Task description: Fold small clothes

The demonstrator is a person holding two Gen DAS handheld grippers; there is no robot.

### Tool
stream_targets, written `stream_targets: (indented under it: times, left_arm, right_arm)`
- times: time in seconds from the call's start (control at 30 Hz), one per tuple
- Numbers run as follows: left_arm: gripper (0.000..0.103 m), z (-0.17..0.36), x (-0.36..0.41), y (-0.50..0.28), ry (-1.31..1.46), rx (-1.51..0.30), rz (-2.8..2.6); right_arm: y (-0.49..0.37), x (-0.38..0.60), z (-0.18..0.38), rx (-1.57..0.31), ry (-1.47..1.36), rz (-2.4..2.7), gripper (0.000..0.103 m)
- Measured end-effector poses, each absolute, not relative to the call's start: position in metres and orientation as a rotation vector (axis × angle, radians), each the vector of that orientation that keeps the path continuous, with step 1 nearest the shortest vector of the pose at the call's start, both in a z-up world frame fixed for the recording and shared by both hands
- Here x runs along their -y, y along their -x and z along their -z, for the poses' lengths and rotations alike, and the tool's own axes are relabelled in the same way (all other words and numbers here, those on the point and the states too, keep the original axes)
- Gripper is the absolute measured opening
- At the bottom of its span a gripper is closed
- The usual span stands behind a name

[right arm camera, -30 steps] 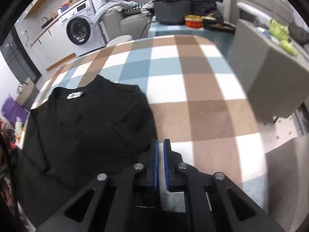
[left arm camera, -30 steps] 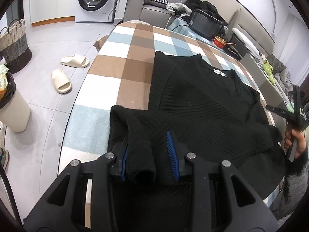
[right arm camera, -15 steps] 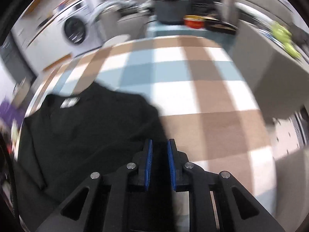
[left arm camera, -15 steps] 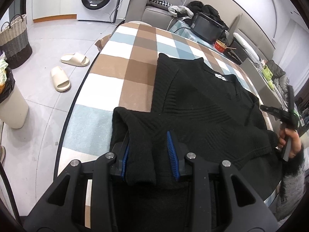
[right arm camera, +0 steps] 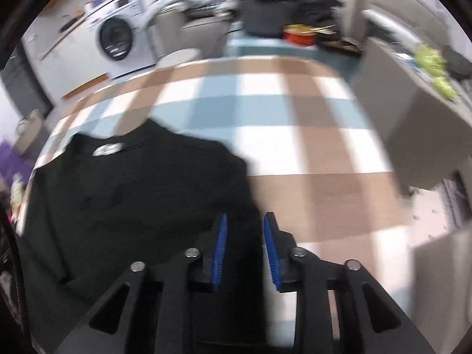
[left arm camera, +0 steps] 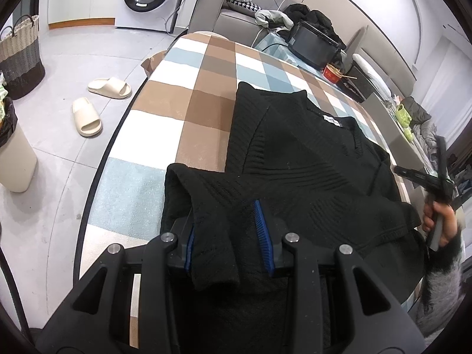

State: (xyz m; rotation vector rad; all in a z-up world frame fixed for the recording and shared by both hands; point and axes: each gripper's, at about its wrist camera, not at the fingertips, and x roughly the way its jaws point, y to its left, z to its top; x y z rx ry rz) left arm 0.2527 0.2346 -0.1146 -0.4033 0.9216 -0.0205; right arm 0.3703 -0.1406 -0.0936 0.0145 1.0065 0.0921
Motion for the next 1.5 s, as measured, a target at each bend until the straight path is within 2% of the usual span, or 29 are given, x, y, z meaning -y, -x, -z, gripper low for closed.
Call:
stream_targets:
  times: [0.07, 0.13, 0.17, 0.3, 0.43, 0.63, 0.67, 0.73, 0.8, 0.83, 0.9, 1.23, 1.5]
  left_arm:
    - [0.029, 0.115, -0.236, -0.253, 0.407, -0.924, 0.02]
    - [0.029, 0.116, -0.237, -0.253, 0.415, -0.928, 0.022]
    - [0.029, 0.116, -0.238, -0.252, 0.418, -0.928, 0.024]
    - [0.029, 0.117, -0.239, -0.252, 0.425, -0.93, 0.023]
    - [0.029, 0.118, -0.239, -0.251, 0.441, -0.933, 0.033]
    - [0.029, 0.122, -0.233, -0.254, 0.445, -0.95, 0.025]
    - [0.029, 0.123, -0.232, -0.254, 0.444, -0.951, 0.022]
    - [0.029, 0.123, -0.23, -0.253, 0.43, -0.945, 0.014]
    - [0.016, 0.123, -0.229, -0.252, 0.409, -0.935, 0.008]
    - [0.008, 0.122, -0.229, -0.252, 0.4, -0.928, -0.003]
    - [0.003, 0.117, -0.232, -0.25, 0.407, -0.908, -0.009]
    - [0.002, 0.064, -0.239, -0.258, 0.445, -0.742, 0.023]
    - [0.002, 0.028, -0.248, -0.31, 0.451, -0.652, 0.021]
  right_arm:
    - [-0.356, 0.157, 0.082, -1.0, -0.082, -0.137, 0.034]
    - [-0.33, 0.175, 0.069, -0.966, -0.122, -0.132, 0.052]
    - [-0.318, 0.182, 0.064, -0.954, -0.139, -0.125, 0.055]
    - [-0.268, 0.217, 0.052, -0.939, -0.256, -0.125, 0.055]
    - [-0.232, 0.238, 0.065, -0.994, -0.356, -0.132, 0.055]
    - [-0.229, 0.247, 0.102, -1.054, -0.403, -0.123, 0.055]
    - [-0.23, 0.247, 0.105, -1.053, -0.392, -0.122, 0.053]
    - [-0.234, 0.242, 0.108, -1.043, -0.363, -0.128, 0.019]
    - [-0.235, 0.237, 0.106, -1.03, -0.332, -0.135, 0.009]
    - [-0.235, 0.234, 0.103, -1.013, -0.317, -0.151, 0.008]
    - [-0.234, 0.231, 0.095, -0.977, -0.297, -0.172, 0.008]
    - [-0.237, 0.239, 0.041, -0.767, -0.409, -0.242, 0.007]
    - [-0.278, 0.239, 0.005, -0.632, -0.493, -0.228, 0.007]
